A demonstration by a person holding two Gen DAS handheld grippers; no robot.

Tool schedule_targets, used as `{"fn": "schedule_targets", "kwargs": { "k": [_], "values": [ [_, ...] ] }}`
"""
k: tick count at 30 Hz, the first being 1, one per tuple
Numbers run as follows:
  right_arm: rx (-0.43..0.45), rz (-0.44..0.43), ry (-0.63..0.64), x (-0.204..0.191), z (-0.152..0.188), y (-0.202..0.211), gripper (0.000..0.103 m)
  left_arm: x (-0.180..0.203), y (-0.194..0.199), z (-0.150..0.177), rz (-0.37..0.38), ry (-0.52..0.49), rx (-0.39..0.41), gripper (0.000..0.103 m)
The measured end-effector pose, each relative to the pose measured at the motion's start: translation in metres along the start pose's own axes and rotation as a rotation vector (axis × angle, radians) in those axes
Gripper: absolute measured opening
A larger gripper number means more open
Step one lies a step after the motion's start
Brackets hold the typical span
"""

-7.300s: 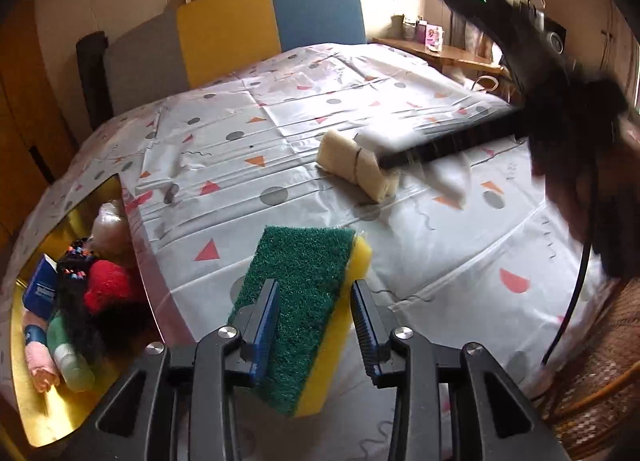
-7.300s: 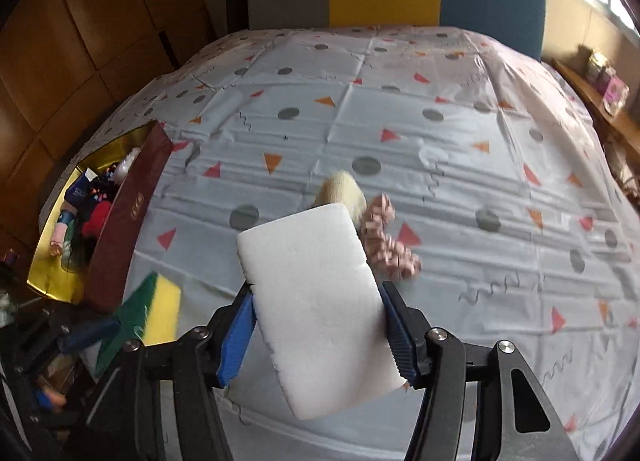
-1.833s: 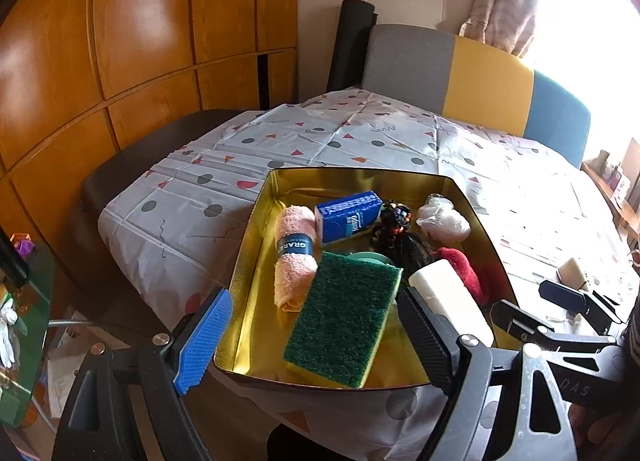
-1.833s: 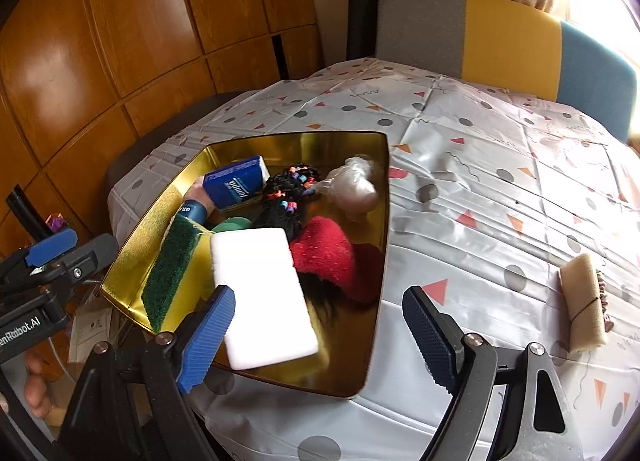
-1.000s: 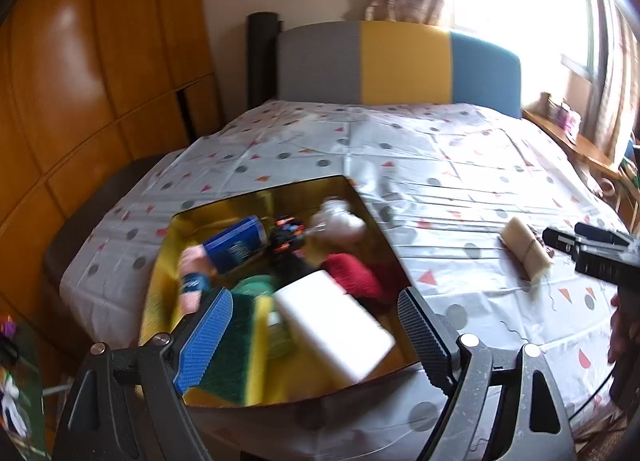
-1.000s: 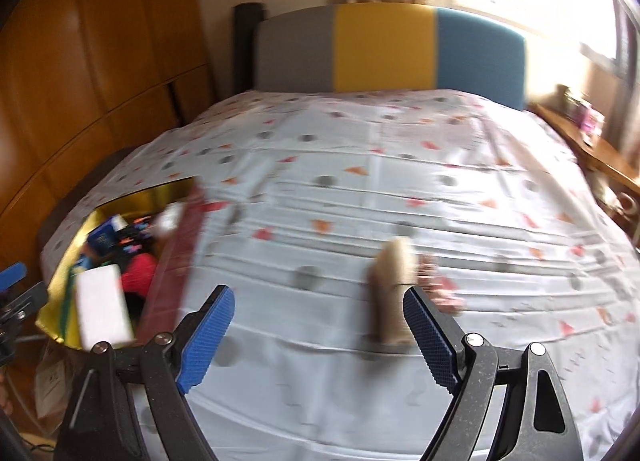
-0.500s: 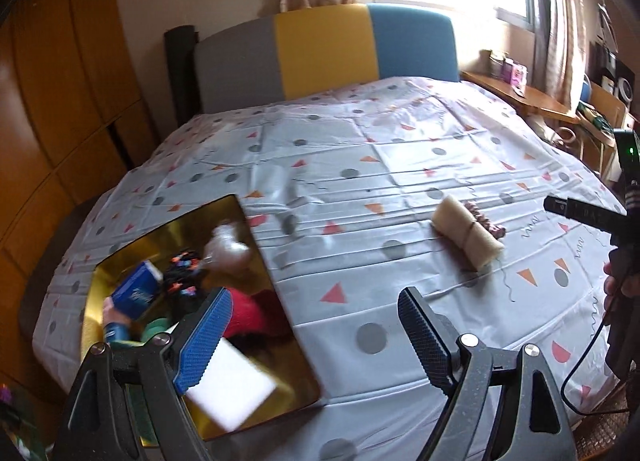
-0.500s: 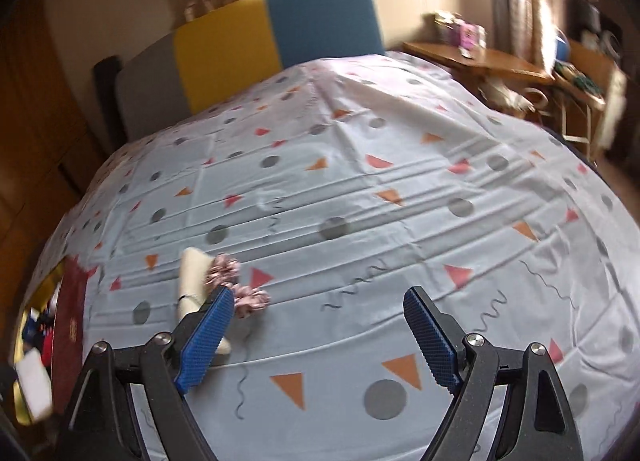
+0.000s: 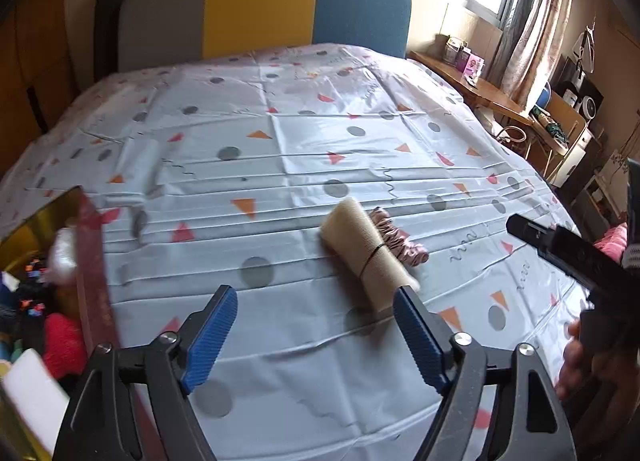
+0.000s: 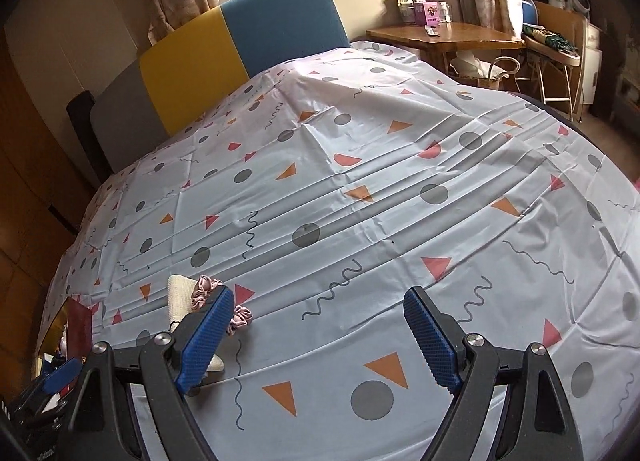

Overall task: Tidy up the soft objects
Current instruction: 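Reach the left gripper to the beige rolled cloth and grasp it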

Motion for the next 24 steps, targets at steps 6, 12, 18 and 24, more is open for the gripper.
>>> {"fn": "schedule_targets", "kwargs": {
  "k": [6,12,18,24],
  "values": [
    [-0.024,-0.011,-0.008,-0.001,0.001,-0.006,0.087,0.019,-0.045,-0.016,0.046,0.049,-0.067,0.071],
    [-0.034,-0.020,-0.005,-0.004,0.001,-0.008,0.087,0.028,-0.089,-0.021,0.062,0.068,-0.147,0.038],
    [-0.039,-0.029,0.037,-0.010,0.003,-0.010,0.087,0.018,-0.076,-0.011,0.145,0.102,-0.120,0.027],
    [-0.089,-0.089,0.136,-0.037,0.020,-0.019,0.084,-0.001,-0.043,0.010,0.127,0.080,-0.093,0.020]
  ]
}}
Point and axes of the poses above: each gripper's, at about its wrist camera, not at the fingertips, and y roughly against the way its jaws point, x to its right, z to its underside, the point moved 7 cm from there along -y, roughly the way its jaws point
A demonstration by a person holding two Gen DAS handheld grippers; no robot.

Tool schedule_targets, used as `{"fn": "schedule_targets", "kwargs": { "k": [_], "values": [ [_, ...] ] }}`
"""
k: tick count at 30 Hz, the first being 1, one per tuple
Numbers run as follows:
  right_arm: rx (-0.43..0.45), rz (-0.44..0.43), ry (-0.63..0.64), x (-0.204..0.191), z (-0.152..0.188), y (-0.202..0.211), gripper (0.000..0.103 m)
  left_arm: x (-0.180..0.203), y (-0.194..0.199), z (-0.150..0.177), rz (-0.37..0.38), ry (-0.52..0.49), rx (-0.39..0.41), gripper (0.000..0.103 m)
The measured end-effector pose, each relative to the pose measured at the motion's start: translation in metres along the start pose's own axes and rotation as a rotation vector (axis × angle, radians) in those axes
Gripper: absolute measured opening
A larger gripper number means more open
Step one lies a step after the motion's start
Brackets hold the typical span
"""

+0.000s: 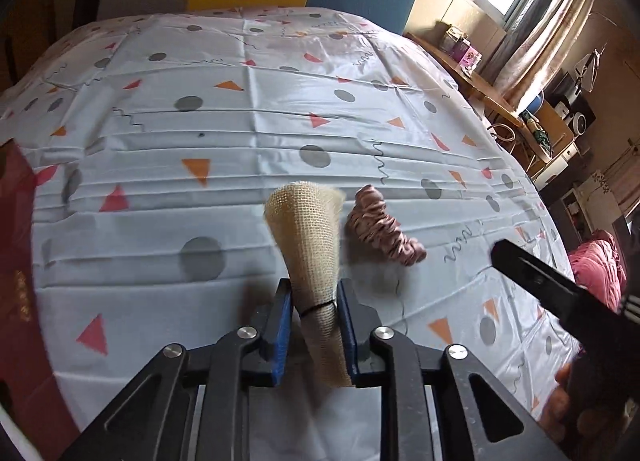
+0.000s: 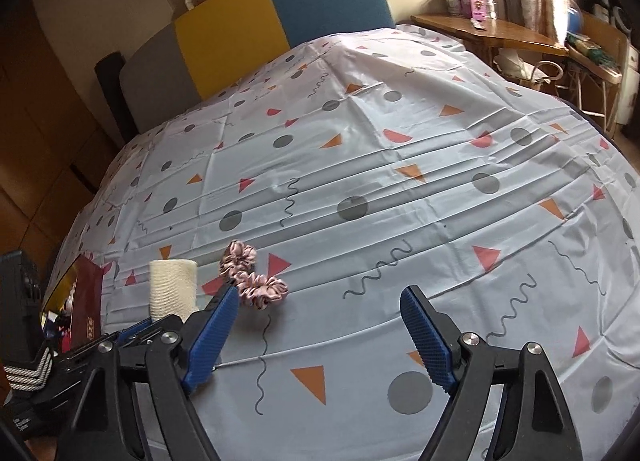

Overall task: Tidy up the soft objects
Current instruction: 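Reach the left gripper to the beige rolled cloth and grasp it, then hold the beige rolled cloth in left while right grasps the pink scrunchie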

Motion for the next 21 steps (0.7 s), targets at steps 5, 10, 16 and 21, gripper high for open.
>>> {"fn": "schedule_targets", "kwargs": {
  "k": [5,10,16,21],
  "values": [
    [-0.046,-0.030,0.134,-0.032,0.006,-0.018,0.083,-0.006,0.019,0.017,-0.012,-0.038,0.004,0.018],
    [-0.094,-0.040,0.280,-0.060,-0.003,-0.047,0.082,-0.012,0.030,0.024,0.005,-0.012,-0.006,0.017],
    [-0.200,0.021,0.378,-0.070,0.003,-0.099,0.050,-0.020,0.046,0.036,-0.048,-0.031,0.010,0.017],
    [-0.224,0.019,0.395,-0.074,0.014,-0.095,0.013,-0.025,0.065,0.041,-0.101,-0.054,0.064,0.017]
  ]
}}
Point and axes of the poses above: each gripper's, at about its wrist camera, not at the fingertips, and y roughly against the way its jaws point, x to its right, z to its underside, the point moved 7 cm from there along -y, roughly the way its jaws point
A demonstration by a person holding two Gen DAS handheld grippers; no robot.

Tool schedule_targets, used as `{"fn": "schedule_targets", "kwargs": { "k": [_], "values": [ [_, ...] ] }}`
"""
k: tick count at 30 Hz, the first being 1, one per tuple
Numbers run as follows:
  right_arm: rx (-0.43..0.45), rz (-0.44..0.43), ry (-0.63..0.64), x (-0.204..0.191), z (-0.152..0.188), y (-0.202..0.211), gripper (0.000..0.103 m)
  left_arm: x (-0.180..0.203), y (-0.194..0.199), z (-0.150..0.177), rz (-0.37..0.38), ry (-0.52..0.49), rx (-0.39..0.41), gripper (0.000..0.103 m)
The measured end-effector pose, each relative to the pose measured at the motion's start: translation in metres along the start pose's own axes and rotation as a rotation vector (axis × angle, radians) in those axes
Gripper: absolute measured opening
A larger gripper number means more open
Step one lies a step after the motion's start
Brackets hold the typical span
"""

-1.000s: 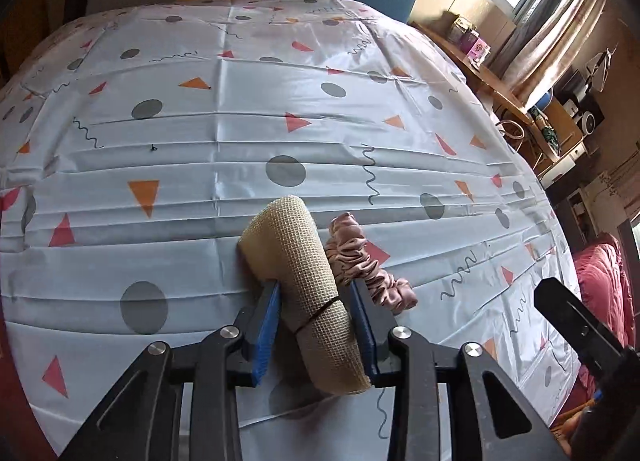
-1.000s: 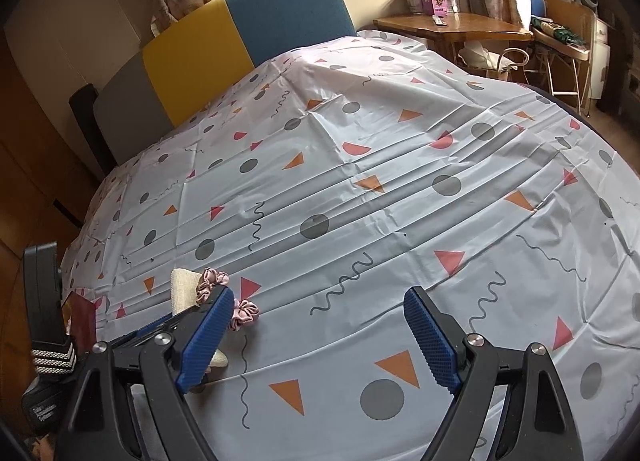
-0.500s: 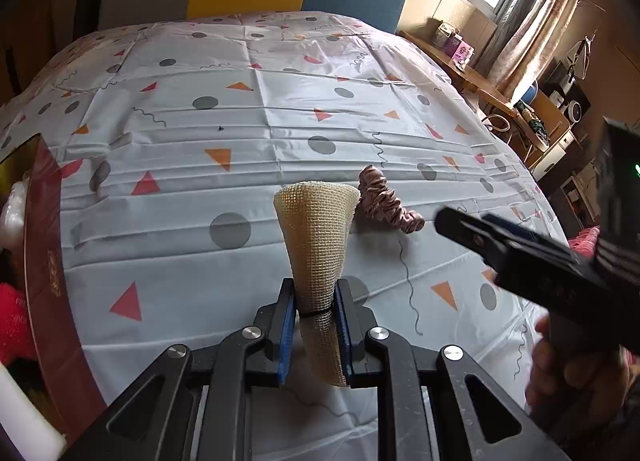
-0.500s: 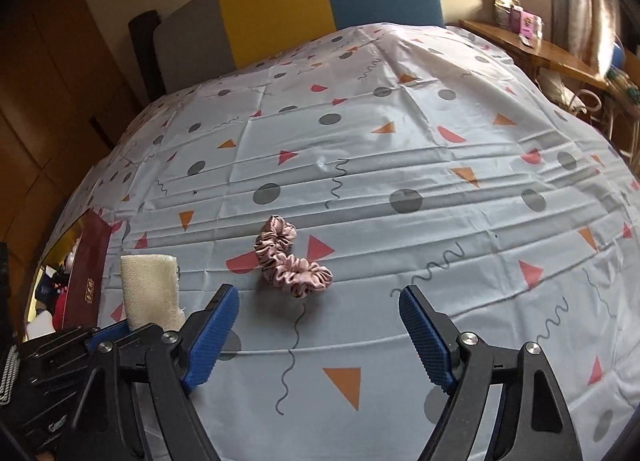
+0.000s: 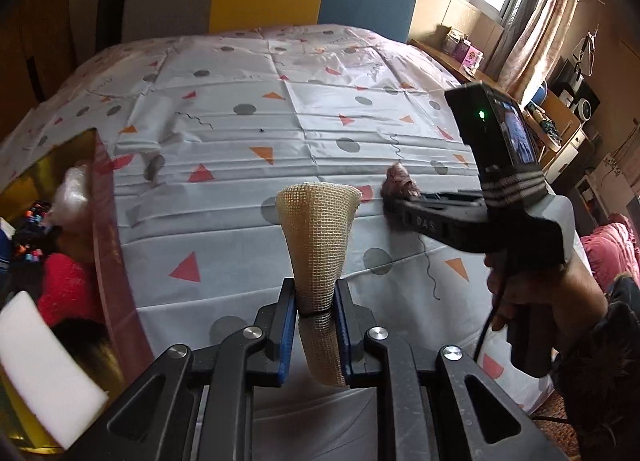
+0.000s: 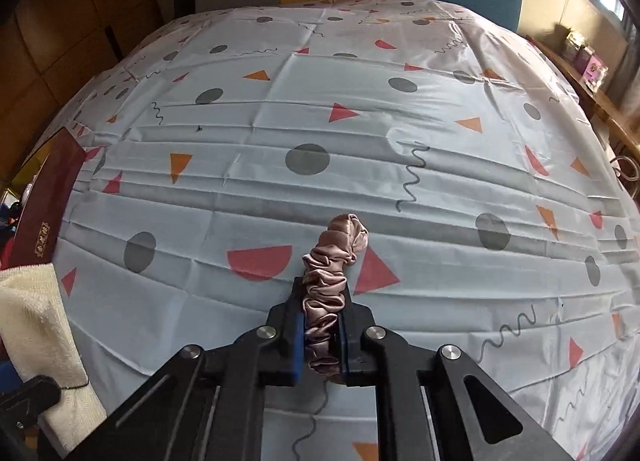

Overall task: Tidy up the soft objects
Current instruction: 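Hold the beige rolled cloth in left while right grasps the pink scrunchie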

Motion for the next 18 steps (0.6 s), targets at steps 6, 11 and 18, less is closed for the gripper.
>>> {"fn": "schedule_targets", "kwargs": {
  "k": [6,11,18],
  "values": [
    [-0.025,-0.066,0.031,-0.026,0.038,0.019,0.013,-0.006,0.023,0.001,-0.041,0.000,0.060,0.017],
    [-0.023,-0.077,0.058,-0.045,0.063,0.032,0.013,-0.013,0.045,0.000,-0.080,-0.013,0.122,0.017],
    [0.022,-0.067,0.051,-0.046,0.070,0.034,0.013,-0.026,0.077,0.005,-0.121,-0.009,0.189,0.017]
  ]
}}
Point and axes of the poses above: each gripper's, at about its wrist camera, not at the fingertips, and y roughly against the way its jaws point, x to its right, z to its underside, the point moved 7 cm from there along -y, roughly the way its jaws point
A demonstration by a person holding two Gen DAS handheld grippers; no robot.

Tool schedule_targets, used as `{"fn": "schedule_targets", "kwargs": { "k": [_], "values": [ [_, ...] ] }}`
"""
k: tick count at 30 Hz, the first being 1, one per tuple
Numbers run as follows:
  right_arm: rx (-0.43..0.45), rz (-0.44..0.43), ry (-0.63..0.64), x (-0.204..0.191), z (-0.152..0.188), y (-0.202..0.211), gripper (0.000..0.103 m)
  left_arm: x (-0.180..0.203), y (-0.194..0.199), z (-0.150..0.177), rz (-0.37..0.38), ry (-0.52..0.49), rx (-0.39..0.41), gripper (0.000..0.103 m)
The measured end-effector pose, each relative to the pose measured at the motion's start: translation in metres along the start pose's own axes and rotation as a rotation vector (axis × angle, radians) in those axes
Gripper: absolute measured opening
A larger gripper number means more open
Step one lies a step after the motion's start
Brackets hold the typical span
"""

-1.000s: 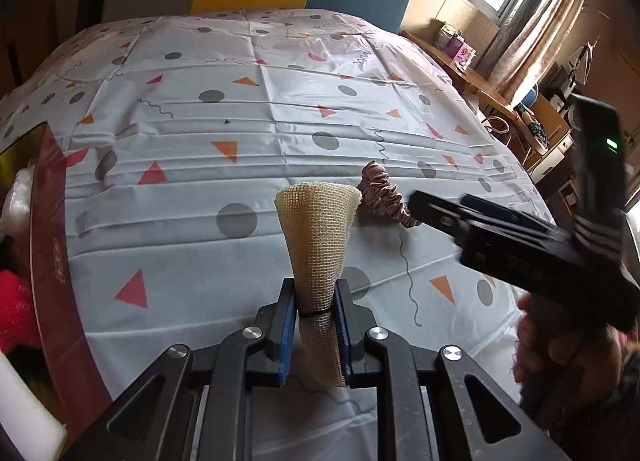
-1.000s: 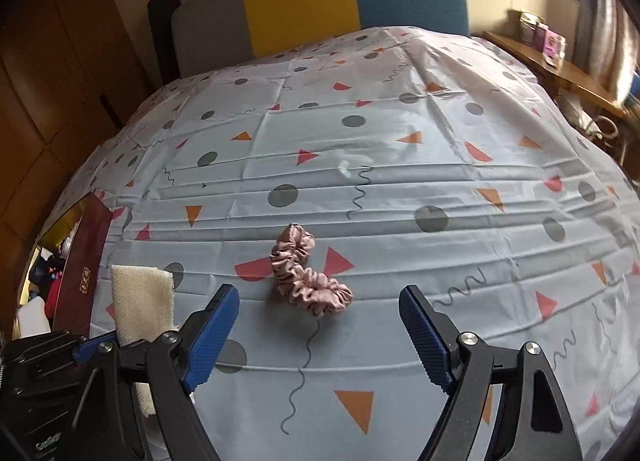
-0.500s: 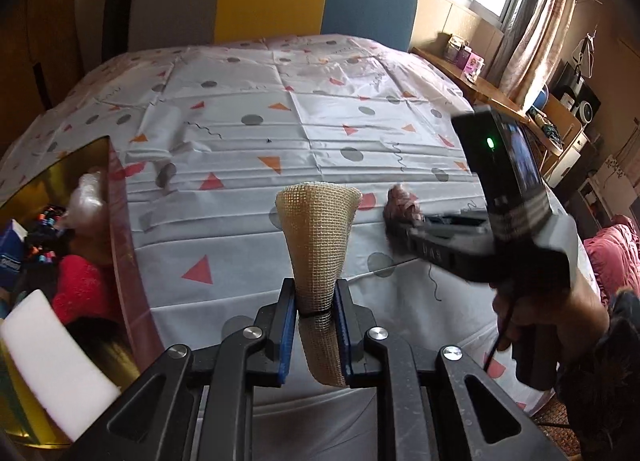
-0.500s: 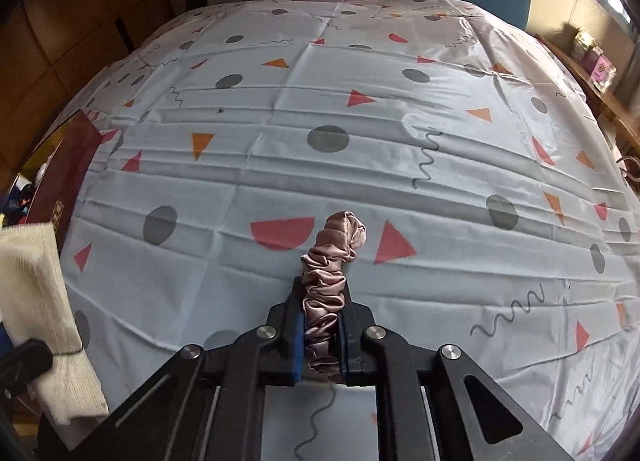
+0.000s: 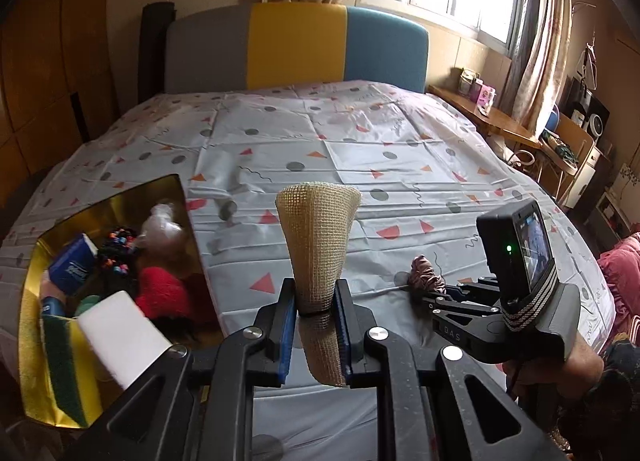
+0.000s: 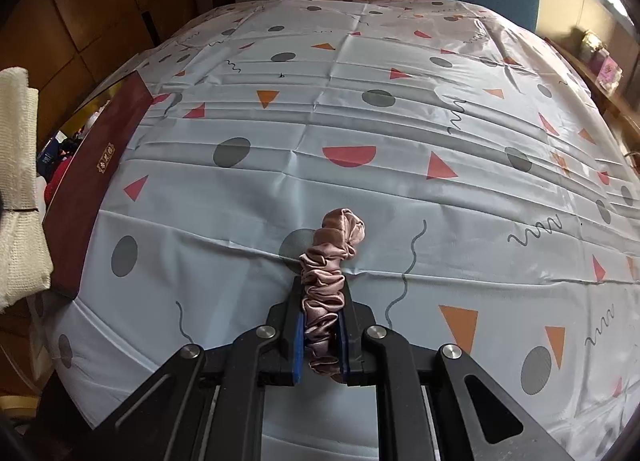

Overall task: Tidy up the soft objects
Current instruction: 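Hold the beige rolled cloth in left while right grasps the pink scrunchie, then lower the beige rolled cloth into the gold tray and open the left gripper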

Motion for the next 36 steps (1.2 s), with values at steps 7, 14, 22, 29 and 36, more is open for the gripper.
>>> {"fn": "schedule_targets", "kwargs": {
  "k": [7,14,22,29,36],
  "values": [
    [0.042,0.018,0.010,-0.001,0.001,0.000,0.013,-0.028,0.018,0.003,-0.053,0.037,0.034,0.017],
    [0.061,0.037,0.023,-0.003,0.003,0.001,0.013,-0.070,0.030,0.008,-0.106,0.107,0.049,0.017],
    [0.067,0.046,0.025,-0.004,0.004,0.002,0.013,-0.158,0.050,-0.001,-0.114,0.314,0.075,0.017],
    [0.066,0.047,0.022,-0.004,0.003,0.001,0.013,-0.229,0.038,0.003,-0.145,0.465,0.032,0.017],
    [0.065,0.044,0.018,-0.004,0.002,0.001,0.013,-0.245,-0.009,0.004,-0.116,0.531,-0.072,0.023]
  ]
}}
Point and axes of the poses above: each gripper's, at about its wrist camera, not at the fingertips, and y roughly against the way its jaws point, x to its right, z to its underside, the point moved 7 cm from there along -y, roughly the way its jaws point
